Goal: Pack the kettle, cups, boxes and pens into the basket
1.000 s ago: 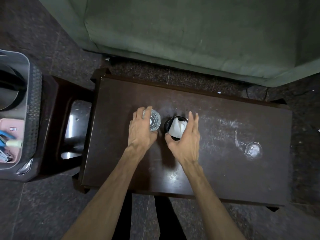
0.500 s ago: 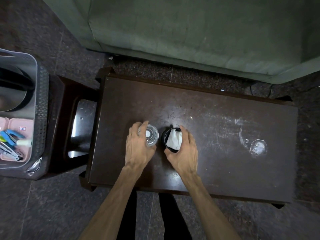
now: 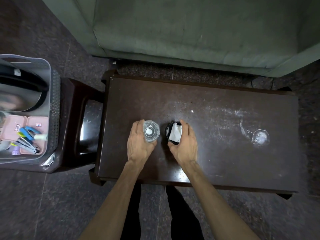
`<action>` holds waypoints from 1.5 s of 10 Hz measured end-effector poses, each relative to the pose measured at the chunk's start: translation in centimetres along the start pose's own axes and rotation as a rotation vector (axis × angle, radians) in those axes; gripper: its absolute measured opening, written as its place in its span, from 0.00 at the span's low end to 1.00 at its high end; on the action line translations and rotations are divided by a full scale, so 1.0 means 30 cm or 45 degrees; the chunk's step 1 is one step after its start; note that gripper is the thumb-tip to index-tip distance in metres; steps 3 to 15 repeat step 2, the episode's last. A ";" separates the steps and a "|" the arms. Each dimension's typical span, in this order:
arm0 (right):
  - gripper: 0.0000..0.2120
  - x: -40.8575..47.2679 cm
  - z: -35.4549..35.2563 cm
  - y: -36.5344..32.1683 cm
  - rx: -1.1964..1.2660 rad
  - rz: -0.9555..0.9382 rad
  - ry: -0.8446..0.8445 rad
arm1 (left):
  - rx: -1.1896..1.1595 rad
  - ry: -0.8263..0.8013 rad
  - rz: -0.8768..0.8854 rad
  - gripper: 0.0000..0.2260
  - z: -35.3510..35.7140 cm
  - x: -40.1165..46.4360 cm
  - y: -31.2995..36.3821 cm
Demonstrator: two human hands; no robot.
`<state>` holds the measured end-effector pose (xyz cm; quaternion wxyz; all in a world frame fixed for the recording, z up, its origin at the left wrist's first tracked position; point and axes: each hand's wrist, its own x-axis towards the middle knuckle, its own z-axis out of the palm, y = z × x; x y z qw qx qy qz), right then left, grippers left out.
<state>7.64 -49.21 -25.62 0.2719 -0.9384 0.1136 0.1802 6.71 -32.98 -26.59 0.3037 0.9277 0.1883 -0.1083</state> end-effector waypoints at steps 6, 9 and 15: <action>0.54 -0.030 -0.060 -0.034 -0.011 -0.018 -0.049 | 0.093 -0.091 0.000 0.45 -0.039 -0.027 0.040; 0.54 -0.030 -0.060 -0.034 -0.011 -0.018 -0.049 | 0.093 -0.091 0.000 0.45 -0.039 -0.027 0.040; 0.54 -0.030 -0.060 -0.034 -0.011 -0.018 -0.049 | 0.093 -0.091 0.000 0.45 -0.039 -0.027 0.040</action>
